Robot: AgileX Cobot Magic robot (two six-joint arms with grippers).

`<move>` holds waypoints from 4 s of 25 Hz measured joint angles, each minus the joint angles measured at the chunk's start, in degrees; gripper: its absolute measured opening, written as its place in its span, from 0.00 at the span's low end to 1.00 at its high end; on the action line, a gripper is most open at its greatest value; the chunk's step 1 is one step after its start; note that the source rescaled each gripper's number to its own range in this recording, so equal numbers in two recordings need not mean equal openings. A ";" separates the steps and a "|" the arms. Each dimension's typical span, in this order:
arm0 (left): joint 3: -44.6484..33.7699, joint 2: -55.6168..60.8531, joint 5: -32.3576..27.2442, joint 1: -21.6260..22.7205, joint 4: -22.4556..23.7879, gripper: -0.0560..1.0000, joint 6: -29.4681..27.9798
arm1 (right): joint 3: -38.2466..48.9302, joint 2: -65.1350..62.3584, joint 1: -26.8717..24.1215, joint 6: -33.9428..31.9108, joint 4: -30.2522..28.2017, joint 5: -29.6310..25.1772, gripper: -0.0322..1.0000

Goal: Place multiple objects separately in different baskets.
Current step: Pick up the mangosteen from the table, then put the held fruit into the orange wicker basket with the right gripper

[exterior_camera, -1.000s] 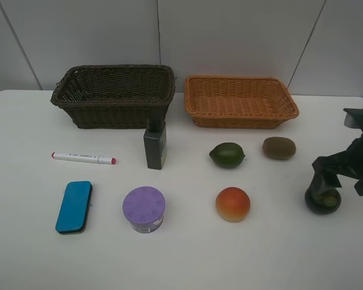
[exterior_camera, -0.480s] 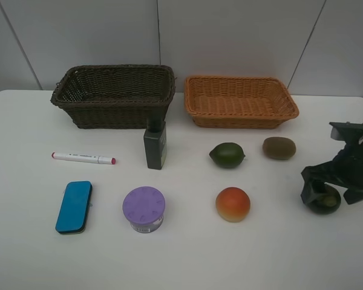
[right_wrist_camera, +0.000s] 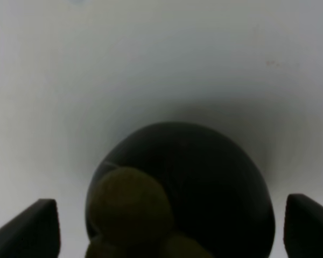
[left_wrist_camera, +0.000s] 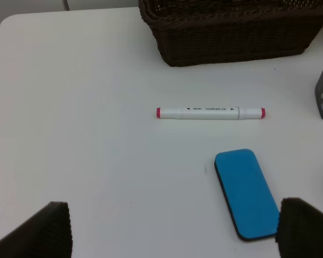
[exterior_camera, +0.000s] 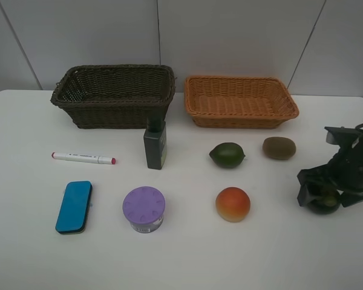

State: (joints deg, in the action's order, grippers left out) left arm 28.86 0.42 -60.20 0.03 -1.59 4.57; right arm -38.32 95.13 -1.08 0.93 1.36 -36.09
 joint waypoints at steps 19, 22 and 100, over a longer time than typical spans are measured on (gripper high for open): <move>0.00 0.00 0.00 0.00 0.00 1.00 0.00 | -0.11 0.00 0.00 0.00 0.06 0.19 0.30; 0.00 0.00 0.00 0.00 0.00 1.00 0.00 | -0.10 0.00 0.00 0.00 0.06 -0.13 0.30; 0.00 0.00 0.00 0.00 0.00 1.00 0.00 | -86.13 43.49 4.82 -0.93 -1.36 -33.75 0.30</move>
State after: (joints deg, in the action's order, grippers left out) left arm 28.86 0.42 -60.20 0.03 -1.59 4.57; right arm -124.45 138.62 3.74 0.00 0.00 -69.85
